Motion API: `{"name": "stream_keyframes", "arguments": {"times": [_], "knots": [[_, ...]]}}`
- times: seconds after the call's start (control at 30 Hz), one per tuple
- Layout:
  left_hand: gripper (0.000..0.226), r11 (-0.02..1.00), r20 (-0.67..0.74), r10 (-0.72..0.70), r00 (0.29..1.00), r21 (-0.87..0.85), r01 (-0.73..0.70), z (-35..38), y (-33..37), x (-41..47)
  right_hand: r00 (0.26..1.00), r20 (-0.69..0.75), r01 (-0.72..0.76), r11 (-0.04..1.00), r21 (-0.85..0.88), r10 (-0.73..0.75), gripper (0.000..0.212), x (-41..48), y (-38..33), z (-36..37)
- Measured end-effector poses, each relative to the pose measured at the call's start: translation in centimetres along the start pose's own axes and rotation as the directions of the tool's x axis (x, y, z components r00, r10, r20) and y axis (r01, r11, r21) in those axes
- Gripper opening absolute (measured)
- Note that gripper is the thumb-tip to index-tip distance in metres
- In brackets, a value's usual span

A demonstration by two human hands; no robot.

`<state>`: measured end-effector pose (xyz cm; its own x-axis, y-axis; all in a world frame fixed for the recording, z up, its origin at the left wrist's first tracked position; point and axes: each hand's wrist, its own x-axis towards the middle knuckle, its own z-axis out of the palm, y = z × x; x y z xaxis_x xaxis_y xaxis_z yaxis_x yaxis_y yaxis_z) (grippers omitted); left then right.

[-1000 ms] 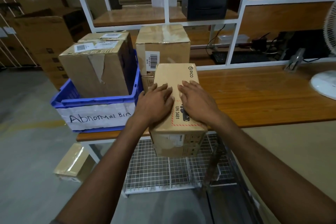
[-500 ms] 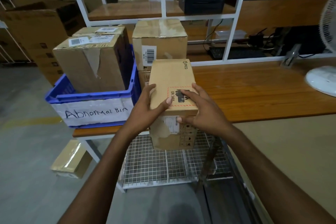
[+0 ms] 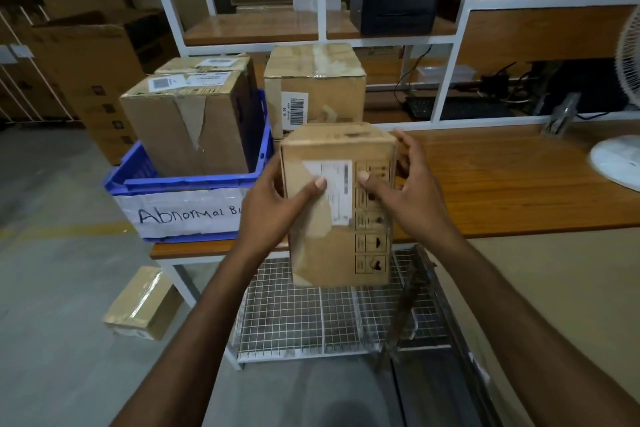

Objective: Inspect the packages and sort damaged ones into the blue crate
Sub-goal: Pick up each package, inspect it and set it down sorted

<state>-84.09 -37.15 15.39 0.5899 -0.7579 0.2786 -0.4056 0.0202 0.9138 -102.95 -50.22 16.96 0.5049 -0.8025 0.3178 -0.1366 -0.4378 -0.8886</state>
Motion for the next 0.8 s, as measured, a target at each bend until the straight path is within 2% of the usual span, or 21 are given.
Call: {"name": "stream_keyframes", "arguments": {"times": [0.13,0.23,0.37,0.5,0.63,0.8], "knots": [[0.061,0.996,-0.024,0.031,0.999,-0.079,-0.032,-1.3,3.0,2.3,0.996,0.075,0.046,0.994,0.095,-0.054,0.091,2.1,-1.5,-1.4],[0.048,0.986,0.001,0.028,1.0,-0.163,-0.028,-2.0,4.7,3.8,0.993,0.084,0.07,0.985,0.156,-0.083,0.079,3.5,-2.1,-1.8],[0.042,0.988,0.108,-0.013,0.994,-0.154,0.03,-1.8,4.8,5.5,0.991,0.132,-0.021,0.987,0.161,-0.001,0.061,4.9,-1.4,-1.4],[0.034,0.981,0.114,-0.051,0.992,-0.179,0.071,-0.9,4.3,5.6,0.984,0.171,-0.069,0.988,0.141,0.045,0.063,4.9,0.6,-0.5],[0.041,0.978,0.151,0.032,0.988,-0.208,0.001,-0.2,5.3,4.7,0.997,0.06,0.032,0.99,0.137,-0.041,0.06,4.6,0.9,-0.8],[0.078,0.977,0.276,0.208,0.938,-0.1,-0.187,1.2,7.4,4.0,0.953,-0.247,0.208,0.97,0.123,-0.173,0.061,2.4,0.9,-1.3]]}}
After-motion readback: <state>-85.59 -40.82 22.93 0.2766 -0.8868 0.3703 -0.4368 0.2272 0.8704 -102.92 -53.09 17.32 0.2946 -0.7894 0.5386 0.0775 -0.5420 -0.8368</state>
